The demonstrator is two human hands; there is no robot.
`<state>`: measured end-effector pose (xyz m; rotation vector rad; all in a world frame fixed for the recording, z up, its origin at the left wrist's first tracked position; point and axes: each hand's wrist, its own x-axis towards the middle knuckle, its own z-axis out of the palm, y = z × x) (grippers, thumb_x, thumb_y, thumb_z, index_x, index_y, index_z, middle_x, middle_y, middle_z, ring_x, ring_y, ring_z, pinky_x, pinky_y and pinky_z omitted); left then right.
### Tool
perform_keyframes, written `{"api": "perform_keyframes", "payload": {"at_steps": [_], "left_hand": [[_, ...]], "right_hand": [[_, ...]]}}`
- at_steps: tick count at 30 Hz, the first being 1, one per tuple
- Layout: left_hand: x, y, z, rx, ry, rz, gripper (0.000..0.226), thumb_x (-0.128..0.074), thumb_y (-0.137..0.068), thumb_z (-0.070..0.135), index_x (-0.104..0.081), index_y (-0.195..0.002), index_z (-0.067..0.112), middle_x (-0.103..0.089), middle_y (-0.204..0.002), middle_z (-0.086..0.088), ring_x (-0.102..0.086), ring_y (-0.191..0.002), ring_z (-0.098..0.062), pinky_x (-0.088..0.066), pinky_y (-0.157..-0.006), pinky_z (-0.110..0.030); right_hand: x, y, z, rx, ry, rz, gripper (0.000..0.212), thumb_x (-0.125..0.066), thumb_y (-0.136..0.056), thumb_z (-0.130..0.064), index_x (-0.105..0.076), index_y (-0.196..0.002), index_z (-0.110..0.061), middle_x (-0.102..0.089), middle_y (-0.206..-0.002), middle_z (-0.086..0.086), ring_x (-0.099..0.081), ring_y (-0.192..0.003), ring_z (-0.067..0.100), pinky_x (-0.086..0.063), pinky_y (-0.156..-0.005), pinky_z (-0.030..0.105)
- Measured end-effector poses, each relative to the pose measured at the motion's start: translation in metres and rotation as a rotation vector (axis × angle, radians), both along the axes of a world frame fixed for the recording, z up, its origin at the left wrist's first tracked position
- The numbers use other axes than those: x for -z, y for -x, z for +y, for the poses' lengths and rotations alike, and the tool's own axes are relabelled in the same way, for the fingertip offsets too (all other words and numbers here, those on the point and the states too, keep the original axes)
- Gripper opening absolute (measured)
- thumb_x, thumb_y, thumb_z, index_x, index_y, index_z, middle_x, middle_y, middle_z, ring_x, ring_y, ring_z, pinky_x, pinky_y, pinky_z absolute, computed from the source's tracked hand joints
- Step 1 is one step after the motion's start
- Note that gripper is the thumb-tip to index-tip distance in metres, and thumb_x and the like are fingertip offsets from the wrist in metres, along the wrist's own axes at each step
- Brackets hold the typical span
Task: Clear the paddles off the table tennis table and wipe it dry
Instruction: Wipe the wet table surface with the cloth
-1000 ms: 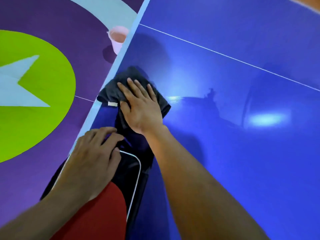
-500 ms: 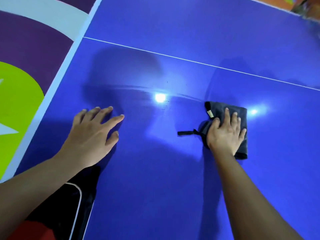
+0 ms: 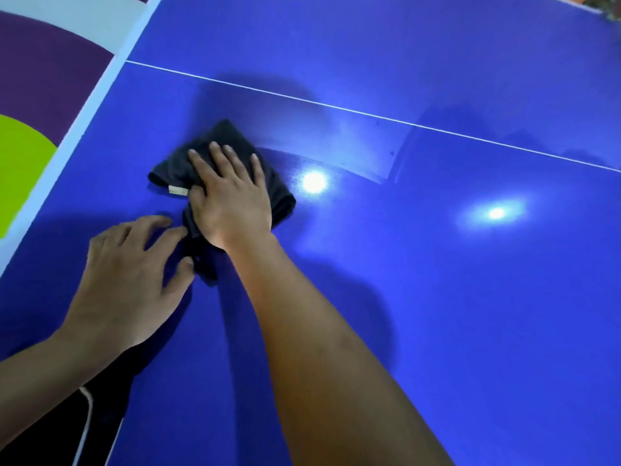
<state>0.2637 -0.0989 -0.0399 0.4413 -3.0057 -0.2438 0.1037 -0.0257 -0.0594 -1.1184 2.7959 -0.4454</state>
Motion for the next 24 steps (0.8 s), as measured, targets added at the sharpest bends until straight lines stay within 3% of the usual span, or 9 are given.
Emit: {"api": "perform_keyframes", "payload": {"at_steps": [4,9,13,15,19,24], "left_hand": [[-0.004,0.016,0.012,0.124,0.029,0.090,0.054,-0.037,-0.094,0.038,-0.066,-0.131,0.010,-0.061,-0.119,-0.014,-0.056,-0.097,-0.042,-0.040,-0.085,-0.055],[0.002,0.048,0.006,0.184,-0.034,0.081,0.059,-0.037,-0.095,0.040,-0.052,-0.147,0.017,-0.047,-0.150,-0.013,-0.049,-0.128,-0.039,-0.039,-0.103,-0.056],[0.010,0.080,-0.042,-0.023,-0.105,0.139,0.059,-0.039,-0.096,0.039,-0.048,-0.150,0.016,-0.042,-0.155,-0.017,-0.045,-0.135,-0.044,-0.039,-0.107,-0.061],[0.017,0.080,-0.055,0.000,-0.077,0.065,0.062,-0.037,-0.096,0.042,-0.045,-0.152,0.016,-0.040,-0.156,-0.018,-0.042,-0.138,-0.045,-0.037,-0.108,-0.062],[0.034,0.068,-0.053,0.023,-0.053,-0.001,0.069,-0.030,-0.096,0.050,-0.035,-0.157,0.018,-0.032,-0.162,-0.016,-0.027,-0.148,-0.042,-0.020,-0.121,-0.056],[0.032,0.067,-0.054,0.015,-0.082,0.008,0.066,-0.031,-0.098,0.047,-0.037,-0.157,0.017,-0.031,-0.163,-0.012,-0.027,-0.150,-0.039,-0.021,-0.121,-0.056]], "right_hand": [[0.001,0.040,0.042,0.081,0.042,0.002,0.058,-0.038,-0.104,-0.043,-0.030,-0.160,-0.035,-0.022,-0.170,-0.004,-0.013,-0.157,0.012,0.002,-0.127,0.040],[-0.003,0.112,0.164,0.615,-0.047,0.002,0.061,-0.033,-0.104,-0.044,-0.022,-0.163,-0.033,-0.015,-0.171,-0.001,-0.009,-0.158,0.014,0.003,-0.127,0.043],[-0.005,0.129,0.238,0.980,-0.003,-0.044,0.060,-0.032,-0.104,-0.044,-0.023,-0.163,-0.031,-0.014,-0.172,-0.001,-0.006,-0.158,0.014,0.005,-0.127,0.046],[-0.006,0.135,0.238,1.054,-0.011,-0.050,0.061,-0.030,-0.104,-0.042,-0.021,-0.163,-0.029,-0.012,-0.172,0.000,-0.003,-0.158,0.015,0.006,-0.127,0.049],[-0.007,0.164,0.198,1.036,-0.031,-0.056,0.062,-0.029,-0.104,-0.040,-0.017,-0.164,-0.029,-0.007,-0.172,0.002,0.000,-0.159,0.017,0.007,-0.126,0.051],[-0.004,0.164,0.085,0.591,-0.073,-0.002,0.063,-0.030,-0.103,-0.042,-0.018,-0.164,-0.030,-0.010,-0.172,0.002,-0.004,-0.158,0.017,0.007,-0.126,0.049]]}}
